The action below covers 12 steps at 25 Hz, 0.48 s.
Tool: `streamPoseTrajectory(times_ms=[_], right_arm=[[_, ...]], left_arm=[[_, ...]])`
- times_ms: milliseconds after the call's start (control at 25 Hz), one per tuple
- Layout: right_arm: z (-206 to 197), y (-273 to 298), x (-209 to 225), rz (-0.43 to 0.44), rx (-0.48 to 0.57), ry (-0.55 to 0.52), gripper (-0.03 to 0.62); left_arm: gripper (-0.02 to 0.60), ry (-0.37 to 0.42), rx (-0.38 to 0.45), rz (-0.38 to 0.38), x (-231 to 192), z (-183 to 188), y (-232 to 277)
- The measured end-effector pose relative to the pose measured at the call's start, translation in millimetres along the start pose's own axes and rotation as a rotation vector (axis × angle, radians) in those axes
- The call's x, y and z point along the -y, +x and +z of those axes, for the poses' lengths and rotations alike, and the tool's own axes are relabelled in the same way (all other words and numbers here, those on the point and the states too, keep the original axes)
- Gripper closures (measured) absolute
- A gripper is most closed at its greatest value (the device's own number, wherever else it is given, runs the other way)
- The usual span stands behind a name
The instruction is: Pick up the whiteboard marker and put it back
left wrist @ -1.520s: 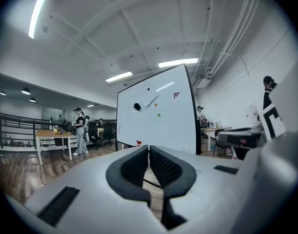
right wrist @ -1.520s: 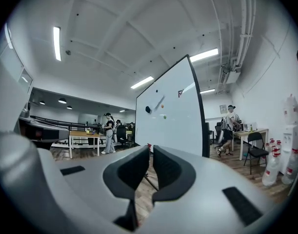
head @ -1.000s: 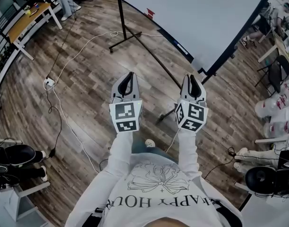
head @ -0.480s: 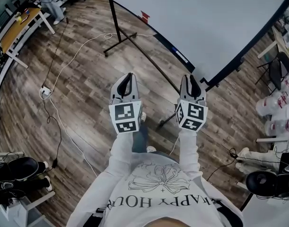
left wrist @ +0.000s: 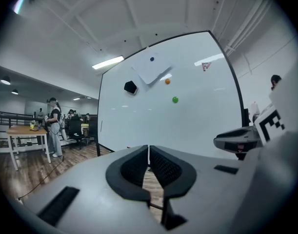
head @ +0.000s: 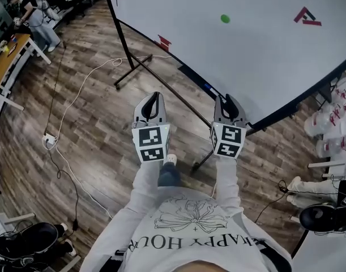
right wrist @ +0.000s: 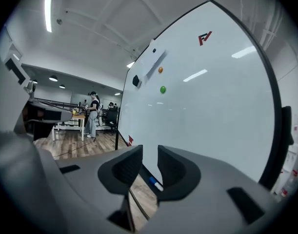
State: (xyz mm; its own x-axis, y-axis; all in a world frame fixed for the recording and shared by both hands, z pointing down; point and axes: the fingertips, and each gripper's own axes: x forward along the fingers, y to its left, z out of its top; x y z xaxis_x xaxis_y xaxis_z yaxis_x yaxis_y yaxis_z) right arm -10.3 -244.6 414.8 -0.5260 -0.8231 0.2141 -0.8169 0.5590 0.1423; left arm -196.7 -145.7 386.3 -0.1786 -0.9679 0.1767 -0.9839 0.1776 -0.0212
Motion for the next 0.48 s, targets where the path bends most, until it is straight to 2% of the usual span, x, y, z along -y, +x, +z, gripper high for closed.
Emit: streamPoseTrajectory(times_ms=[240, 360, 480], right_arm=[[-7, 63, -2, -0.034, -0.098, -0.081, 0.493], [-20, 87, -6, -0.03, -0.171, -0.116, 0.493], [-41, 109, -9, -0.025, -0.254, -0.196, 0.493]], left_arm=[[0.569, 0.002, -0.028, -0.052, -26, 2, 65], [0.569, 0.004, -0.047, -0.073, -35, -3, 88], [0.569, 0.002, -0.074, -0.088, -43, -14, 108]])
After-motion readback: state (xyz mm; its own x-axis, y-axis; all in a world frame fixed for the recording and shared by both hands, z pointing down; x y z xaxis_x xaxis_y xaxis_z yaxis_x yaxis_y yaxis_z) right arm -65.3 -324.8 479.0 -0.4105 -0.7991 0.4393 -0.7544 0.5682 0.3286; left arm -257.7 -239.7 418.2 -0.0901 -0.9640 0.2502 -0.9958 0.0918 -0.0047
